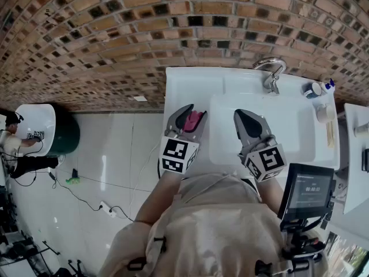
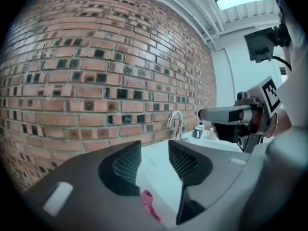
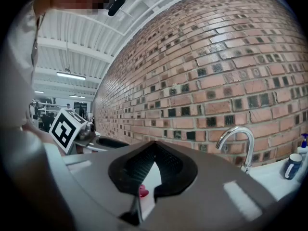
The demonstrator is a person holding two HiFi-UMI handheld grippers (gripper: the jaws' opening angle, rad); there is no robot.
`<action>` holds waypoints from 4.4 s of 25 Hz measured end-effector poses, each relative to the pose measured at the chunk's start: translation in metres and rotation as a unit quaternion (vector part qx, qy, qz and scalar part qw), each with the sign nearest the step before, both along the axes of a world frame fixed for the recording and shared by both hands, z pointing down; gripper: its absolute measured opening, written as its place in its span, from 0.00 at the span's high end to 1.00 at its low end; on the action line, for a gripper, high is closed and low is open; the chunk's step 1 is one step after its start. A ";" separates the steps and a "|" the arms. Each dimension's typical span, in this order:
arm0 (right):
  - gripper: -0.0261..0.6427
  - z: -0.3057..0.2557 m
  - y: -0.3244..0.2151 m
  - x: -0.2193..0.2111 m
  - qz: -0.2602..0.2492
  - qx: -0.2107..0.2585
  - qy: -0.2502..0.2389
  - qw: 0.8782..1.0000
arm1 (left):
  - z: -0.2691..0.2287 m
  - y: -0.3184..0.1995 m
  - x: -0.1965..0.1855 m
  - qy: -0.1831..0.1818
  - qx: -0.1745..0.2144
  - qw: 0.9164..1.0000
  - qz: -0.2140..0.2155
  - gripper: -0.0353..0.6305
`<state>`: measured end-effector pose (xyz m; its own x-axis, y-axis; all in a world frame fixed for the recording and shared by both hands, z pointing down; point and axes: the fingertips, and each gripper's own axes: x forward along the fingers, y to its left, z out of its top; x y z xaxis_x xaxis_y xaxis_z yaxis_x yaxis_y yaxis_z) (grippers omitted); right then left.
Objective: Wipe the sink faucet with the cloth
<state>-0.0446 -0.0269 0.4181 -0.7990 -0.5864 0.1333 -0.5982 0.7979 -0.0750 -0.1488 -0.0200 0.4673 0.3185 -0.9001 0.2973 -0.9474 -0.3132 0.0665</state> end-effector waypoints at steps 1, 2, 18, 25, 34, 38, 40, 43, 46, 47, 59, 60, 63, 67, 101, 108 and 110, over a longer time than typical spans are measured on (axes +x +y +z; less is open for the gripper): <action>0.98 0.003 0.000 0.001 0.001 -0.003 0.002 1.000 | 0.010 0.001 0.000 -0.002 -0.014 1.000 0.004 0.70; 0.98 0.005 0.000 0.002 0.002 -0.006 0.003 1.000 | 0.021 0.002 0.001 -0.003 -0.028 1.000 0.007 0.68; 0.98 0.069 -0.024 -0.001 0.026 -0.087 0.024 0.996 | 0.197 0.013 -0.028 -0.058 -0.225 0.973 0.000 0.52; 0.98 0.087 -0.023 0.003 0.045 -0.105 0.040 0.993 | 0.240 0.017 -0.027 -0.068 -0.282 0.957 0.032 0.52; 0.98 0.085 -0.019 0.019 0.062 -0.105 0.044 0.992 | 0.238 0.011 -0.037 -0.022 -0.294 0.955 0.012 0.72; 0.98 0.073 -0.024 0.031 0.057 -0.097 0.038 0.993 | 0.216 0.000 -0.037 -0.004 -0.259 0.966 -0.006 0.76; 0.98 0.066 -0.028 0.039 0.056 -0.091 0.034 0.994 | 0.194 -0.013 -0.030 -0.002 -0.228 0.974 -0.010 0.77; 0.98 0.054 -0.039 0.052 0.057 -0.078 0.026 0.995 | 0.150 -0.043 -0.003 0.003 -0.174 0.985 0.007 0.77; 0.98 0.043 -0.051 0.063 0.060 -0.068 0.020 0.996 | 0.094 -0.080 0.043 0.030 -0.108 0.993 0.043 0.77; 0.98 0.038 -0.055 0.067 0.062 -0.064 0.018 0.996 | 0.075 -0.093 0.060 0.039 -0.088 0.994 0.058 0.77; 0.98 0.016 -0.085 0.117 0.100 -0.050 0.008 0.994 | -0.033 -0.207 0.207 0.018 0.002 0.982 0.186 0.77; 0.98 0.015 -0.088 0.122 0.105 -0.049 0.007 0.993 | -0.034 -0.212 0.214 0.018 0.003 0.981 0.191 0.77; 0.98 0.015 -0.097 0.135 0.117 -0.048 0.006 0.992 | -0.034 -0.227 0.228 0.022 0.003 0.981 0.193 0.77; 0.98 0.016 -0.108 0.144 0.123 -0.046 0.012 0.991 | -0.034 -0.235 0.232 0.026 0.009 0.982 0.184 0.76; 0.98 0.018 -0.143 0.163 0.131 -0.032 0.045 0.990 | -0.003 -0.233 0.172 -0.045 0.031 0.995 0.087 0.76; 0.98 0.036 -0.140 0.175 0.153 -0.071 0.033 0.985 | 0.035 -0.217 0.146 -0.015 -0.035 0.998 0.046 0.76; 0.98 0.036 -0.139 0.177 0.154 -0.070 0.032 0.985 | 0.016 -0.218 0.154 -0.010 -0.016 0.999 0.039 0.76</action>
<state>0.1324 -0.1660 0.4541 -0.5736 -0.7714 0.2754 -0.8171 0.5627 -0.1258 0.0048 -0.2375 0.4837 0.3804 -0.8631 0.3322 -0.9216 -0.3838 0.0582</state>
